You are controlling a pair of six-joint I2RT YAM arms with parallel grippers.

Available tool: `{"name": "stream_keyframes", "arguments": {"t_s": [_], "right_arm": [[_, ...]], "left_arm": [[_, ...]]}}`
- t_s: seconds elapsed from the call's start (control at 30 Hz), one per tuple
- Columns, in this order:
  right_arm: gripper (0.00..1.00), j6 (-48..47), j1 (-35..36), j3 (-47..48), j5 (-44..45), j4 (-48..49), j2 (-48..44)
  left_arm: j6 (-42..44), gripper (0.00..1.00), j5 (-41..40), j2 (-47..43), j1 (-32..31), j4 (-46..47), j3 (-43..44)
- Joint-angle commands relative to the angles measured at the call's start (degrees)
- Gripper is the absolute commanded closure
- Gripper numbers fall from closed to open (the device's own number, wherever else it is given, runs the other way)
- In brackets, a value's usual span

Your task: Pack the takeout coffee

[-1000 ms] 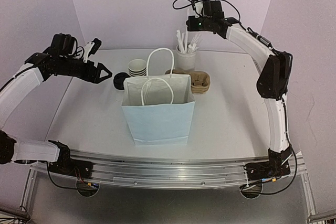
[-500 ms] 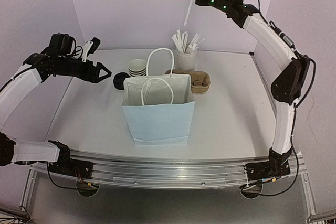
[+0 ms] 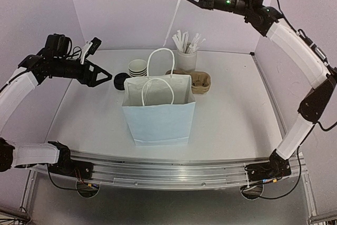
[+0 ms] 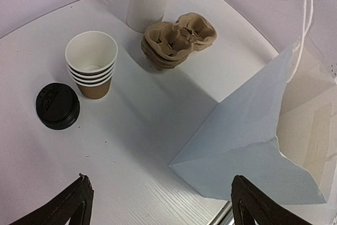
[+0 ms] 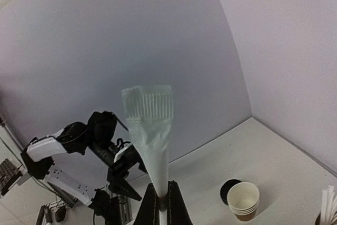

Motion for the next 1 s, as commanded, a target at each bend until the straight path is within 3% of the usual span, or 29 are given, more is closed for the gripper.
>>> {"name": "stream_keyframes", "arguments": {"t_s": [0.0,0.23,0.43,0.67,0.83,0.97], "right_arm": [[1.0,1.1,3.5,-6.8,-7.7,-0.1,-6.4],[1.0,-2.1,7.1,-16.2,-3.8,-3.9,-13.0],[1.0,-7.0,12.8,-26.2,8.6,-6.3,-15.2],[1.0,-10.7,19.2,-26.9,18.4,-5.8,-11.2],[0.86,-10.5,20.9,-26.6,20.2,-5.5,-9.7],[0.62,-9.6,21.2,-26.8,20.9,-5.6,-9.8]], "left_arm": [[11.6,0.1,7.4,-2.2,0.0,-6.3,-0.8],[22.2,0.13,8.1,-3.1,-1.2,-14.4,-4.9],[21.4,0.13,8.4,-3.4,-2.5,-13.1,-6.8],[19.6,0.13,8.6,-2.7,-2.7,-11.9,-5.9],[19.1,0.12,8.3,-3.2,-2.7,-11.8,-6.3],[18.4,0.12,8.4,-3.5,-2.7,-11.6,-6.4]]}}
